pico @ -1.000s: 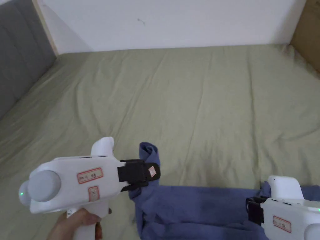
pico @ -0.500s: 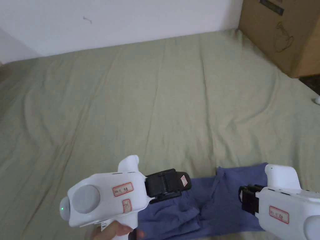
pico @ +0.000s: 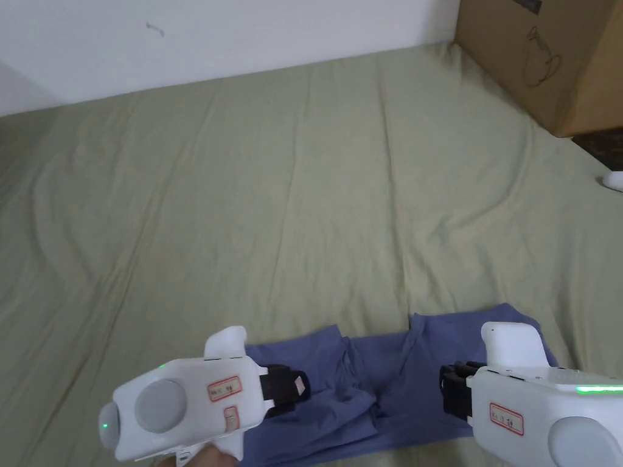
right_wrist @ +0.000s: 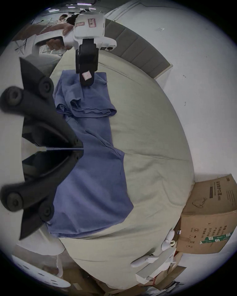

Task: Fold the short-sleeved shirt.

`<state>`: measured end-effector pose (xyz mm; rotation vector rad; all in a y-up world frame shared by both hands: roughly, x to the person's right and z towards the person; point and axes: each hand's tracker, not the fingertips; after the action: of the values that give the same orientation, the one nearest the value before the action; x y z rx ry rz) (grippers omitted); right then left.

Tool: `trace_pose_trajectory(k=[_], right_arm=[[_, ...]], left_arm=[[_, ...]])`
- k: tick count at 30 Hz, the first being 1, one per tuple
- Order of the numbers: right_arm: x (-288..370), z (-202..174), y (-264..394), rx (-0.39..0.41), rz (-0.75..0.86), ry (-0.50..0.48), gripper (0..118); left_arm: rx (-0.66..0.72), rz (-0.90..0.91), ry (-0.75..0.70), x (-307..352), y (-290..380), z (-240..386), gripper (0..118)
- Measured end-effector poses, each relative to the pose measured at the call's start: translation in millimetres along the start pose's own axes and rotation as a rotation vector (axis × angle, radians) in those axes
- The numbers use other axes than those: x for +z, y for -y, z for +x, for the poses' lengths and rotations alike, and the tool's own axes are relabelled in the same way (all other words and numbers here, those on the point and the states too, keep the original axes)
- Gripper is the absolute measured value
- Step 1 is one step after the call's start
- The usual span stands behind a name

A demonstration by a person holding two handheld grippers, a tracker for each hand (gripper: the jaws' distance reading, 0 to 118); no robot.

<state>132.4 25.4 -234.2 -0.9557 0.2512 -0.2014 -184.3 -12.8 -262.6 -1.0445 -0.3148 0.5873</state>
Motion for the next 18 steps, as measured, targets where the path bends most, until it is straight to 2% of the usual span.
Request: trace_pose_trajectory(k=[2,8,12,16,18], right_arm=[[-0.1,0.5,0.9,0.002,-0.007,-0.003,3],[2.9,6.9,3.5,0.003,-0.023,-0.01,3],[3.9,14.3,0.6,-0.007,-0.016,0.012,3],[6.2,16.6,-1.8,-0.02,-0.01,0.014,3],[7.1,16.6,-2.8,-0.014,-0.011,0.018,3]], left_arm=[[-0.036,-0.023,0.022,-16.7,3.2,10.6,0],[-0.181,-0.132,-0.03,-54.1,22.1,46.1,0],[-0.117,-0.182,0.104,-58.5,31.4,57.3,0],[-0.195,-0.2,0.063,-65.7,45.8,70.7,0],[-0.177,-0.201,0.082,-61.3,43.6,71.5,0]])
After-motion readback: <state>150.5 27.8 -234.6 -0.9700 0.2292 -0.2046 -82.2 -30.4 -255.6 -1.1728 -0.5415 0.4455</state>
